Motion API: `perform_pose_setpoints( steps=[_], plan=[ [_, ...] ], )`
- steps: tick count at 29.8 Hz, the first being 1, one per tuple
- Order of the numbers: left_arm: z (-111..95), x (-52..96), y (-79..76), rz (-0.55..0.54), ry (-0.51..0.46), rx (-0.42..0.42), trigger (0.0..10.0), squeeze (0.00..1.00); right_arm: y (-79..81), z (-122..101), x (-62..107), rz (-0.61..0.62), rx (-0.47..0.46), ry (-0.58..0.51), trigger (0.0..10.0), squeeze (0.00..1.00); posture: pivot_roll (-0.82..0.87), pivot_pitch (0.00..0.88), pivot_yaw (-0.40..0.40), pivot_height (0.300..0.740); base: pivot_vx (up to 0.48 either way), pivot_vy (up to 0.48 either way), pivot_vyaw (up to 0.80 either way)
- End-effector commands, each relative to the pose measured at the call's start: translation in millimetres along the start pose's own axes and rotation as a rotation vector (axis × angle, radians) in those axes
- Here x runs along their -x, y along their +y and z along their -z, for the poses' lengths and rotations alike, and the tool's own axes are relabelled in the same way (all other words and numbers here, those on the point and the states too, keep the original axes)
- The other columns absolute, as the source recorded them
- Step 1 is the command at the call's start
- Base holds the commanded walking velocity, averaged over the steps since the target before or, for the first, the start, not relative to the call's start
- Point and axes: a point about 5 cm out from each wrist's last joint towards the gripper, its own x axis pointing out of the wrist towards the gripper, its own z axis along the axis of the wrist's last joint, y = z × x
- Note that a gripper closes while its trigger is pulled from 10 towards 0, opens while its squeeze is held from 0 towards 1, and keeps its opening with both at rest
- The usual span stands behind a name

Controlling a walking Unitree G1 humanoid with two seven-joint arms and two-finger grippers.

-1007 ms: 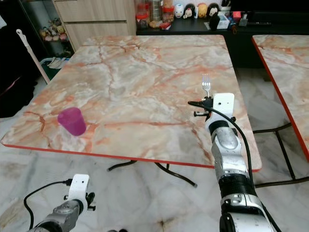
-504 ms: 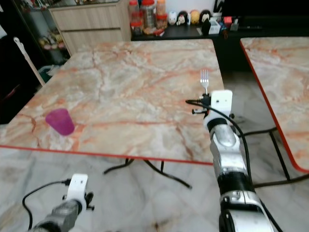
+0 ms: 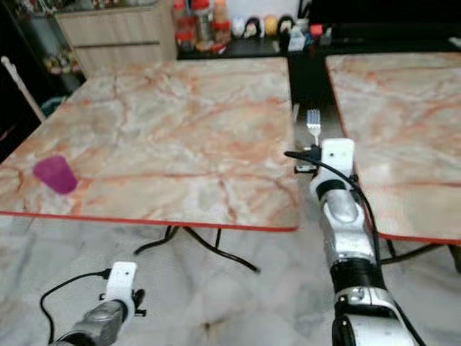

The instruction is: Setting the table

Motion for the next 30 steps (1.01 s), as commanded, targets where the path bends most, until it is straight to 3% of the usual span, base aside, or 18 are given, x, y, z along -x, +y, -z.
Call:
perform_pose_setpoints(
  steps=[1,8,14,18,22,30],
  plan=[
    [5,1.7,10.7,-0.035,0.014,-0.001,10.0,0.0,12.1,0,-2.1,-0.034,-0.005,-0.001,10.0,0.0,-0.06,0.069,0.066,0.74,0.0,0.0,0.0],
    [6,1.7,10.5,-0.03,0.017,0.0,10.0,0.0,12.2,14,-0.2,-0.021,-0.012,0.056,10.0,0.0,-0.05,0.075,0.067,0.74,0.0,0.0,0.0],
    [6,1.7,10.3,-0.025,0.021,0.002,10.0,0.0,11.8,51,7.3,0.013,-0.002,0.247,10.0,0.0,-0.05,0.075,0.068,0.74,0.0,0.0,0.0],
    [6,1.6,10.2,-0.024,0.021,0.002,10.0,0.0,13.0,64,11.9,0.009,0.002,0.304,10.0,0.0,-0.05,0.075,0.068,0.74,0.0,0.0,0.0],
    [6,1.6,10.3,-0.024,0.021,0.004,10.0,0.0,17.7,93,26.6,-0.005,-0.01,0.446,10.0,0.0,-0.05,0.075,0.068,0.74,0.0,0.0,0.0],
    [6,1.7,11.0,-0.023,0.022,0.001,10.0,0.0,27.7,118,43.6,-0.039,-0.016,0.592,10.0,0.0,-0.05,0.075,0.07,0.74,0.0,0.0,0.0]
  ],
)
